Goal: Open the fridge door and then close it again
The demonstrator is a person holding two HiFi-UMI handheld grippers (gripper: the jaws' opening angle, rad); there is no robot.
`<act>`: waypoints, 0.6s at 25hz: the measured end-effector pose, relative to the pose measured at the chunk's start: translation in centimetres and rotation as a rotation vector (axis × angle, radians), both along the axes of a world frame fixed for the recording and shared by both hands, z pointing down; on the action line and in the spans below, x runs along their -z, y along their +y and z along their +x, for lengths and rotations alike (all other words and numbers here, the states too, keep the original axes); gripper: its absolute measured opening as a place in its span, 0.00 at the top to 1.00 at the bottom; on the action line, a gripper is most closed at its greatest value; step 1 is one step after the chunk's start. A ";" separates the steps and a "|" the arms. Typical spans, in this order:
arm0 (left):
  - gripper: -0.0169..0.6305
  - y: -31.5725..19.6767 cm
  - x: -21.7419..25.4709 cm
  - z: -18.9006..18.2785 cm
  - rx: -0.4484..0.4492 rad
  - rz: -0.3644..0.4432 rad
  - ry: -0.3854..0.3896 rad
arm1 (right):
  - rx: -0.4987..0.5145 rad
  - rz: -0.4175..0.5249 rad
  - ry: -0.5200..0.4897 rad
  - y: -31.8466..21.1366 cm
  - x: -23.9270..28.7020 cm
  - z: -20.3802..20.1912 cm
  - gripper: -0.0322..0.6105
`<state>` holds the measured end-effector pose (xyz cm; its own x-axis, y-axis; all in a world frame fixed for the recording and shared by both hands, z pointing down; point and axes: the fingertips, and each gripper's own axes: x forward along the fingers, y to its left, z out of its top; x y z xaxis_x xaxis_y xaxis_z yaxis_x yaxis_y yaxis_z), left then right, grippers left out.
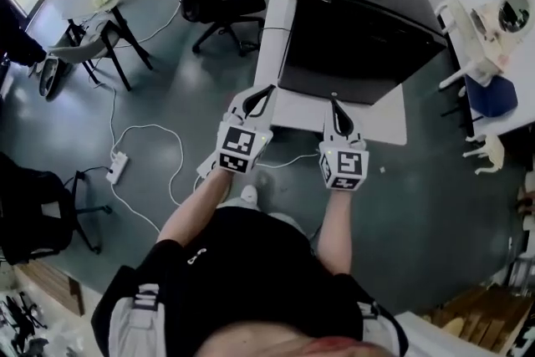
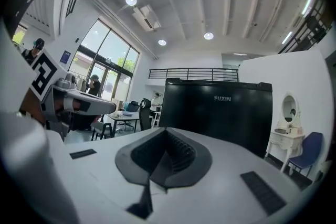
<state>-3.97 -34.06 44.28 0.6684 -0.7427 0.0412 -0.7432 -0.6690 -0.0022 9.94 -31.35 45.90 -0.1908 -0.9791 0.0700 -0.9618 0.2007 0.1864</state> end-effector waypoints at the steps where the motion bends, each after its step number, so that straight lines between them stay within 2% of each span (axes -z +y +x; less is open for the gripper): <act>1: 0.97 -1.2 0.0 0.4 -0.005 -0.002 0.003 | -0.001 -0.001 0.001 -1.2 0.0 0.4 0.96; 7: 0.97 -6.4 -1.2 2.6 -0.021 -0.037 0.014 | 0.023 0.001 0.015 -6.7 0.7 1.8 0.96; 11: 0.97 -8.7 -1.2 4.6 -0.045 -0.048 0.031 | 0.092 0.022 0.076 -9.2 3.3 1.5 0.96; 13: 0.97 -9.8 -0.9 5.6 -0.065 -0.040 0.030 | 0.134 0.018 0.138 -10.2 4.5 1.1 0.96; 14: 0.95 -10.3 -0.7 5.9 -0.074 -0.034 0.025 | 0.158 0.018 0.173 -10.6 5.1 0.8 0.94; 15: 0.92 -10.9 -0.7 6.3 -0.080 -0.031 0.019 | 0.184 0.021 0.210 -11.1 5.9 0.4 0.85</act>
